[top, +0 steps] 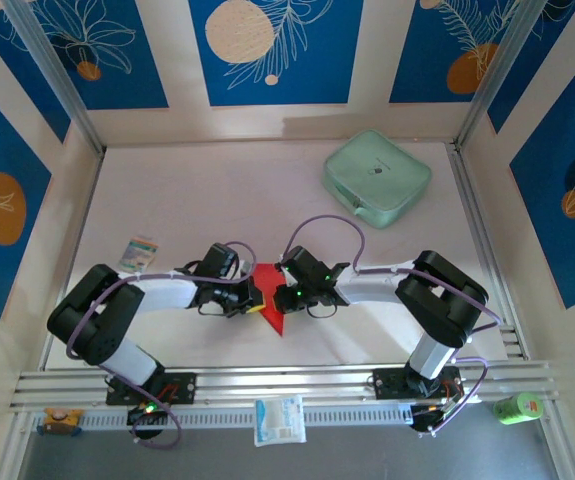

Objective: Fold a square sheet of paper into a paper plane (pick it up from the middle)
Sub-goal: Third fold the triangle at the center of the table.

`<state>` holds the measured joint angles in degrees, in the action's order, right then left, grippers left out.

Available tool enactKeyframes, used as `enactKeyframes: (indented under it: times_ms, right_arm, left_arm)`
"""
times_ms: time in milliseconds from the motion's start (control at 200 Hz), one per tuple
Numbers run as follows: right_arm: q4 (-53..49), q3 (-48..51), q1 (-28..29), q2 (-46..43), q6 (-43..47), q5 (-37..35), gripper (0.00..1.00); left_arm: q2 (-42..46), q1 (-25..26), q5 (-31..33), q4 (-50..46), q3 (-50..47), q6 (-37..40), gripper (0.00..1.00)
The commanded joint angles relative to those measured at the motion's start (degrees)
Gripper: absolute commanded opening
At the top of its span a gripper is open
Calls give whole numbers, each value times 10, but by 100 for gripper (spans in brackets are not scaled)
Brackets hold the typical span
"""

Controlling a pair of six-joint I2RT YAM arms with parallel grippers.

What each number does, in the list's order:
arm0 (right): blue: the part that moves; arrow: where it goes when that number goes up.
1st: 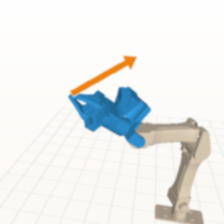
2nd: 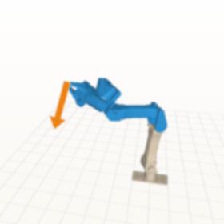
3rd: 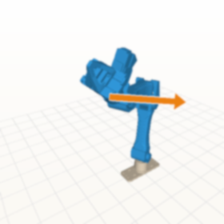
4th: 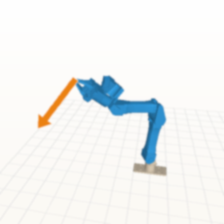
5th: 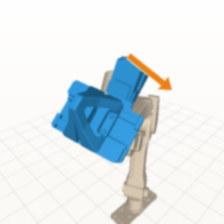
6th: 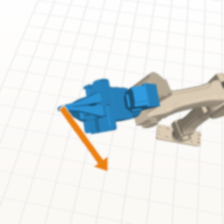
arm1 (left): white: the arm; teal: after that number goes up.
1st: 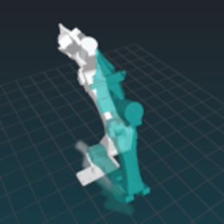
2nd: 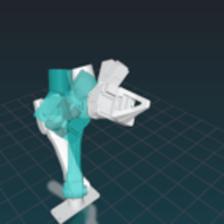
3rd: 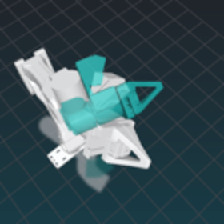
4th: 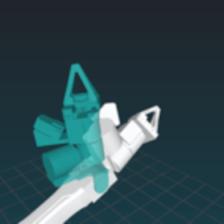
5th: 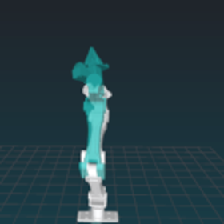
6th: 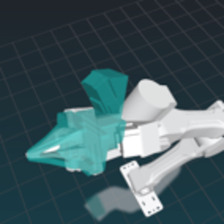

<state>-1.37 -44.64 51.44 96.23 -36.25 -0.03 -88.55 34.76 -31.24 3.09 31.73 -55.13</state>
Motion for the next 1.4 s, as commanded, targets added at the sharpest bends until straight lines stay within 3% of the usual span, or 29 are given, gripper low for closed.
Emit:
enactKeyframes:
  times_ms: [0, 120, 430, 525, 565, 685, 770, 1395]
  right_arm:
    - [-16, -9, 5, 11, 4, 0, 5]
    - [-19, -10, 5, 4, 0, 1, 11]
    - [-78, -7, -13, -93, -34, 0, 39]
    - [-82, 3, -14, -119, -50, 22, 41]
    - [-81, 5, -14, -123, -58, 39, 39]
    - [-39, 15, 2, -112, -77, 115, 14]
    - [-32, 13, 15, -89, -94, 120, 4]
    - [-103, -74, 43, 20, -66, 96, 3]
  left_arm:
    - [-17, 4, 14, -22, -5, 18, 5]
    - [-24, 3, 21, -25, -8, 21, 4]
    - [-30, 4, 21, -10, -22, 17, 4]
    - [-29, 4, 19, -7, -23, 16, 4]
    - [-28, 4, 20, -6, -23, 15, 3]
    - [-24, 4, 21, -7, -24, 15, 4]
    - [-23, 4, 22, -10, -22, 17, 4]
    - [-25, 4, 24, -11, -20, 16, 3]
